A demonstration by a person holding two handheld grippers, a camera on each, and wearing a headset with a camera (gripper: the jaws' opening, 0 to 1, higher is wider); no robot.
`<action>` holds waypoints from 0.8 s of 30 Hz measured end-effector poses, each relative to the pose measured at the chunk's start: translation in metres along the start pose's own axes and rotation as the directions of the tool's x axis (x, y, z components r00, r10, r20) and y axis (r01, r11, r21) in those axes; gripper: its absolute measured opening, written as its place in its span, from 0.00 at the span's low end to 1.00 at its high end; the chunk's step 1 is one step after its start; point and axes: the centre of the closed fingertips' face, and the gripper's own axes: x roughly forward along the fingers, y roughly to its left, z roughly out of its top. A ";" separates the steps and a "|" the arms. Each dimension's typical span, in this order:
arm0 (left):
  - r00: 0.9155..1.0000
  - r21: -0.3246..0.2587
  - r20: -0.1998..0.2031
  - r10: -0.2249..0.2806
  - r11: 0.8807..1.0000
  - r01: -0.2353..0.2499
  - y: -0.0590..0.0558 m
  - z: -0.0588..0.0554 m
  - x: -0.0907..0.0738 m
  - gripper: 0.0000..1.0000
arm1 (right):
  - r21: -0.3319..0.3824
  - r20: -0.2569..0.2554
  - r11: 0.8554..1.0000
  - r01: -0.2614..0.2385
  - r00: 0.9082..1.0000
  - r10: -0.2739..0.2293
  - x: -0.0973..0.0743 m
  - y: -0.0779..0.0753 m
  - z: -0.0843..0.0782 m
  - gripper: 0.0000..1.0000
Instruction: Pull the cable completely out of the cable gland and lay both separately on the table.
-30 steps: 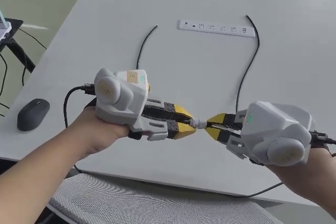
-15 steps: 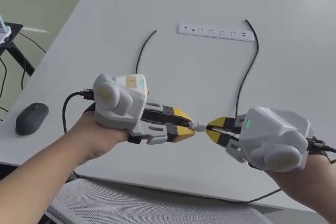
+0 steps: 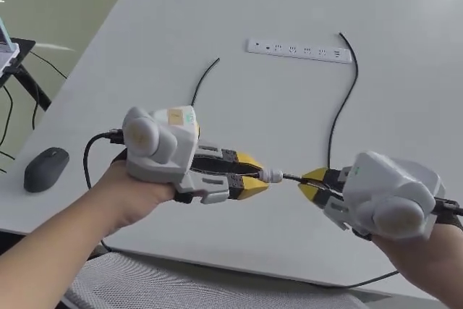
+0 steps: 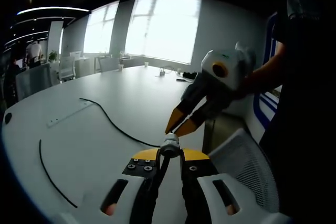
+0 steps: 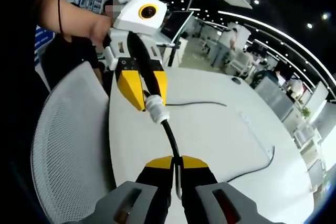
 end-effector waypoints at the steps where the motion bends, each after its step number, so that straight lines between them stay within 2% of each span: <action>1: 1.000 0.000 0.001 0.001 1.000 -0.001 0.000 0.000 0.000 0.15 | 0.022 -0.006 1.000 0.010 1.000 -0.009 0.000 -0.001 -0.002 0.00; 5: 1.000 0.003 0.000 0.009 1.000 -0.009 -0.001 0.000 0.002 0.15 | 0.068 -0.015 0.997 0.038 0.999 -0.037 0.001 -0.003 -0.010 0.00; 8: 1.000 0.003 0.003 0.015 1.000 -0.015 -0.001 0.000 0.005 0.15 | 0.145 -0.026 0.988 0.060 0.998 -0.057 0.003 -0.005 -0.017 0.00; 11: 1.000 0.008 -0.001 0.018 1.000 -0.018 -0.001 -0.001 0.008 0.15 | 0.170 -0.049 0.982 0.085 0.996 -0.078 0.004 -0.009 -0.024 0.00; 15: 1.000 0.006 0.003 0.024 1.000 -0.024 -0.001 0.000 0.008 0.15 | 0.271 -0.068 0.955 0.119 0.992 -0.104 0.004 -0.015 -0.035 0.00; 19: 1.000 0.011 0.002 0.029 1.000 -0.029 -0.002 -0.001 0.007 0.15 | 0.379 -0.077 0.917 0.127 0.991 -0.106 0.006 -0.015 -0.045 0.00; 24: 0.999 0.012 0.000 0.038 0.999 -0.038 -0.002 -0.003 0.007 0.15 | 0.436 -0.104 0.888 0.149 0.988 -0.114 0.009 -0.015 -0.056 0.00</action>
